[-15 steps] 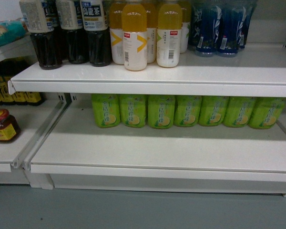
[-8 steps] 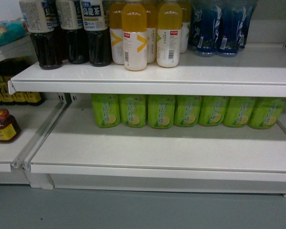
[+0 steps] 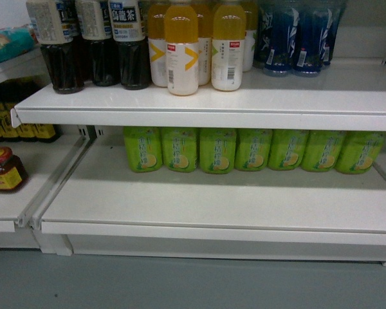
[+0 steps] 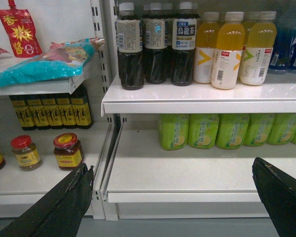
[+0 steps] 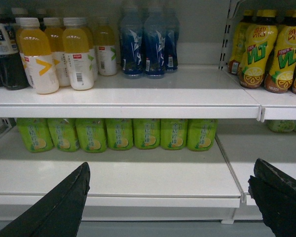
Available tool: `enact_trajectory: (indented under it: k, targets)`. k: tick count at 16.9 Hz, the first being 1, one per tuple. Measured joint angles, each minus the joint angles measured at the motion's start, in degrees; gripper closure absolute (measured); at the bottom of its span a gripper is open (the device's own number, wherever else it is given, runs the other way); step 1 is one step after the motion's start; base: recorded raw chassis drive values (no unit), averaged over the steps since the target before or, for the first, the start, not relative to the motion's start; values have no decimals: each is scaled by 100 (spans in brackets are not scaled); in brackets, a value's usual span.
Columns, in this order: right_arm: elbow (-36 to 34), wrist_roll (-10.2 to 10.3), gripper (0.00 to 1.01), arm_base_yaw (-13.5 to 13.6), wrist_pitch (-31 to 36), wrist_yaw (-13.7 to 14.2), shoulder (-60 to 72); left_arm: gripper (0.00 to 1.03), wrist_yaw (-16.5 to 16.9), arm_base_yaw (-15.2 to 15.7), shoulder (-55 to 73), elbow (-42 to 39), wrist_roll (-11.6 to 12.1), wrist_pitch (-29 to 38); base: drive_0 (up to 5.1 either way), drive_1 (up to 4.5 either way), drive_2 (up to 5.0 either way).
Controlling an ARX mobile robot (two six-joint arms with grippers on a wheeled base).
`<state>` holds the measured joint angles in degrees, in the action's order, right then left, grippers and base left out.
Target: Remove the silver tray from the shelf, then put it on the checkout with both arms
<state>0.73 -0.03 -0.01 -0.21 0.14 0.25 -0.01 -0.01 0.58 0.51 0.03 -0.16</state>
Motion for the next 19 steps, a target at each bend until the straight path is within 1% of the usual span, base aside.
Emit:
enact_trajectory:
  k: [19]
  targets:
    - [0,-2,3,0,0,0,0,5,0,0,0,0,0,0,0,0,0]
